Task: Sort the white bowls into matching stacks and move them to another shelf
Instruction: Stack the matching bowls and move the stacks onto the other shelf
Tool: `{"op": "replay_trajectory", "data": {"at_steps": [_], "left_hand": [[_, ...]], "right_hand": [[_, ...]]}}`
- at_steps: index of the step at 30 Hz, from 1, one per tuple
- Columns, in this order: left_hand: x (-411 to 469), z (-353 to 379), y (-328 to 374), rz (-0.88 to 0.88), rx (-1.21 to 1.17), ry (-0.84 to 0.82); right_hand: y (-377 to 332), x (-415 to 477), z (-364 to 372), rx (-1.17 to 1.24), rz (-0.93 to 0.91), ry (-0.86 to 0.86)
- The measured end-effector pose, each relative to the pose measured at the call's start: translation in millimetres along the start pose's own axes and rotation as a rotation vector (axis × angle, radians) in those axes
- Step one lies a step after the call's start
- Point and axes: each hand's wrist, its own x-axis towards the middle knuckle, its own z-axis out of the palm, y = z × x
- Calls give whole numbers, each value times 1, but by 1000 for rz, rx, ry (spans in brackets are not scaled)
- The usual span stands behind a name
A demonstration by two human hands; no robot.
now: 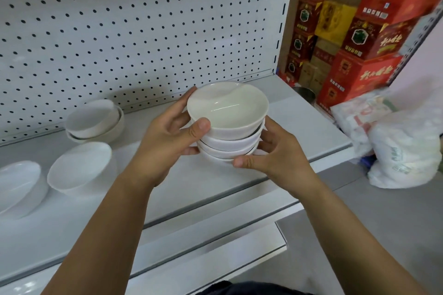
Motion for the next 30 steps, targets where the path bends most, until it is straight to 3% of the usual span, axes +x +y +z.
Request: {"op": "replay_trajectory", "data": {"at_steps": [11, 21, 30], "left_hand": [[58, 206, 31, 20, -94, -195], [106, 475, 61, 16, -218, -537], [152, 669, 127, 80, -178, -859]], "right_hand": [[-16, -60, -201, -130, -44, 219], [-39, -162, -433, -314, 43, 543], [-67, -221, -584, -232, 75, 843]]}}
